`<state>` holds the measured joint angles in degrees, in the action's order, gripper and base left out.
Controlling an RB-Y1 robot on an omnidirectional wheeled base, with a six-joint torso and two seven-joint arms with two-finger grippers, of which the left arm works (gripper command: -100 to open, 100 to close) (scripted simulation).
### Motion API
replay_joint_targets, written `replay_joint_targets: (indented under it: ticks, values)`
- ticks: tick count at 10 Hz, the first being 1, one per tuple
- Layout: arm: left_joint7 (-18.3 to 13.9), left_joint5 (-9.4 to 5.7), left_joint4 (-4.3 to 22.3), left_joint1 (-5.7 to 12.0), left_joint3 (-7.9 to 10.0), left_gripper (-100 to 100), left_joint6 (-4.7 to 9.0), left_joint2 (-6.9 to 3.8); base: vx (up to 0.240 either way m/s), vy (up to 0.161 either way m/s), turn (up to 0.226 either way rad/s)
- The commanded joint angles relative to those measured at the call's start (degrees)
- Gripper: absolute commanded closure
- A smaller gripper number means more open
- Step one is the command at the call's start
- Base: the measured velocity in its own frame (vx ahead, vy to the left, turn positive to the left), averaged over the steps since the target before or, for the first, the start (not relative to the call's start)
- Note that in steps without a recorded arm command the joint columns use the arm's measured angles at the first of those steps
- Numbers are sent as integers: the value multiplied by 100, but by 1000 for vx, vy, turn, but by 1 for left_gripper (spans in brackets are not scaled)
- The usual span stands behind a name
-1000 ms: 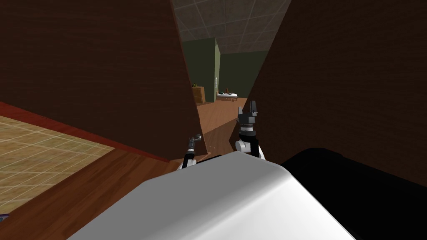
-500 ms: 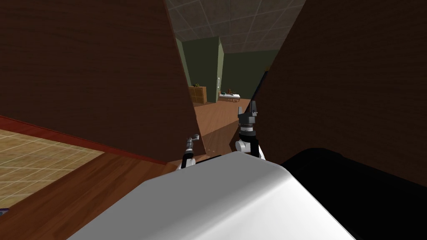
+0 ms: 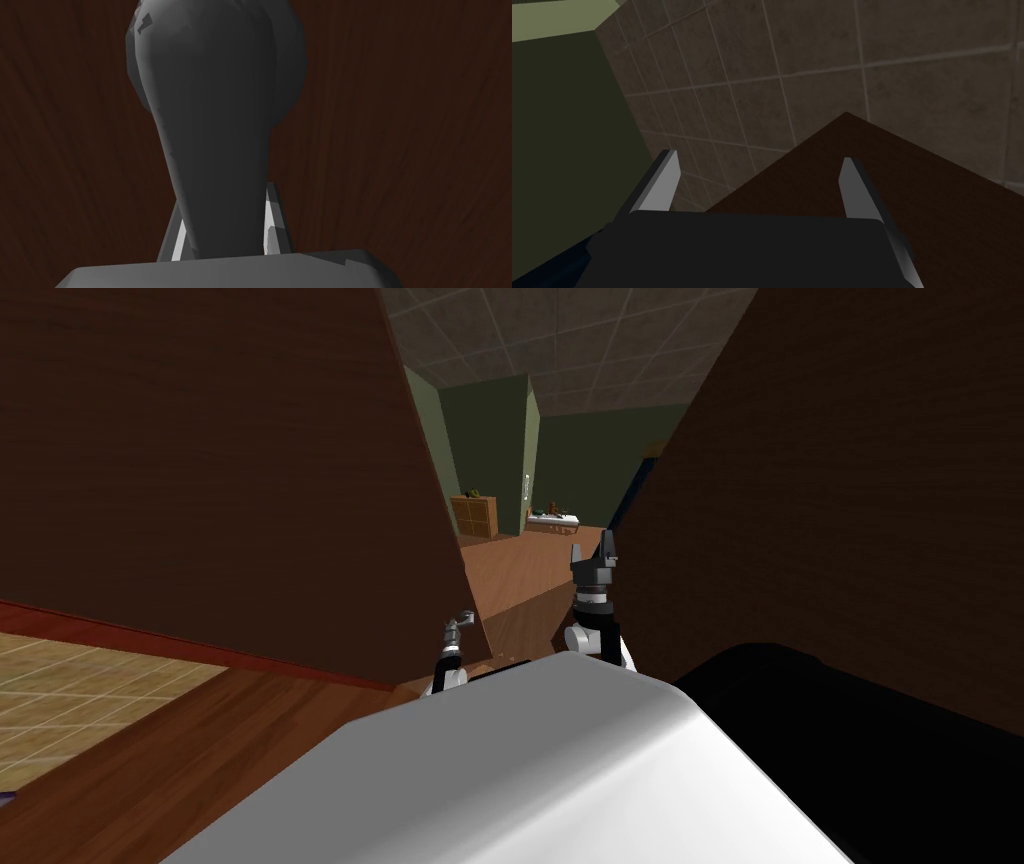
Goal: Push the door open
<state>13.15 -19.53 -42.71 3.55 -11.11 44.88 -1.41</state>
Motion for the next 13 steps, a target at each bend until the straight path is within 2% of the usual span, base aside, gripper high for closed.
replay_joint_targets:
  ticks: [1,4,8,13]
  values:
    - [8,-33,-35,39,64,100,-7,-71,165,-26,28]
    - [42,-83,-33,40,156,100,3,-130,168,-45,29]
    - [140,-228,-27,43,425,100,30,-234,194,-63,69]
    - [264,-412,-19,47,765,100,64,-249,191,-85,80]
